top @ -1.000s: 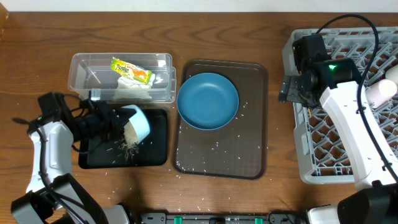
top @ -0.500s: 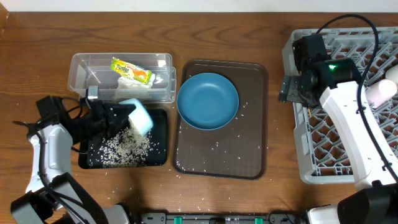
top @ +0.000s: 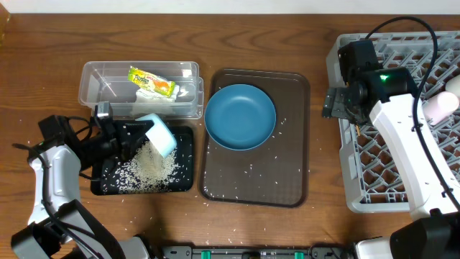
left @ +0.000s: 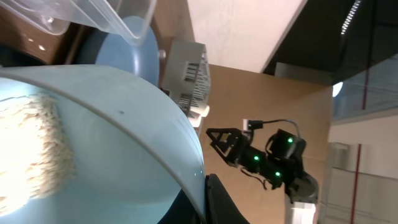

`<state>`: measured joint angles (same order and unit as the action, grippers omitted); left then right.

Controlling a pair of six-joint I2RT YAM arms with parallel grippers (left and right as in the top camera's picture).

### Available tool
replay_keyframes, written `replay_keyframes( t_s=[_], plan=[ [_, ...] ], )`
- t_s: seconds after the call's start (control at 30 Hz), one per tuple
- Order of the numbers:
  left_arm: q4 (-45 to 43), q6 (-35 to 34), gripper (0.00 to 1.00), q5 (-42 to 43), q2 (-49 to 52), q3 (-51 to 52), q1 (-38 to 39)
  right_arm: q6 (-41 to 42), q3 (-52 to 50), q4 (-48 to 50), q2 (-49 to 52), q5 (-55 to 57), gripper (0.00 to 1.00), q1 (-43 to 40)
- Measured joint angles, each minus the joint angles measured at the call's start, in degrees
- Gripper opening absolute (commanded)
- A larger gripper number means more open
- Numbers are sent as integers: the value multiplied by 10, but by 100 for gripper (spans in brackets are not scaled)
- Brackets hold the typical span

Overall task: Sort waste into correct bins and load items into the dishwasher rack
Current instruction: 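Tilt the bowl with the left gripper to pour rice onto the black tray, then hold the bowl tipped over the black tray to empty remaining rice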

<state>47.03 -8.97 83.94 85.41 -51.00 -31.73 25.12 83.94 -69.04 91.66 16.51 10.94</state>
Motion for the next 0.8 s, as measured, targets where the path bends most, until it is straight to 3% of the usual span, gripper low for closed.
replay_keyframes(
  t_s=[0.47, 0.8],
  plan=[
    [-31, 0, 6, 36, 0, 0, -24, 0, 0, 0, 0, 0, 99, 0],
    [-21, 19, 6, -10, 0, 0, -57, -1, 0, 0, 0, 0, 99, 0]
  ],
)
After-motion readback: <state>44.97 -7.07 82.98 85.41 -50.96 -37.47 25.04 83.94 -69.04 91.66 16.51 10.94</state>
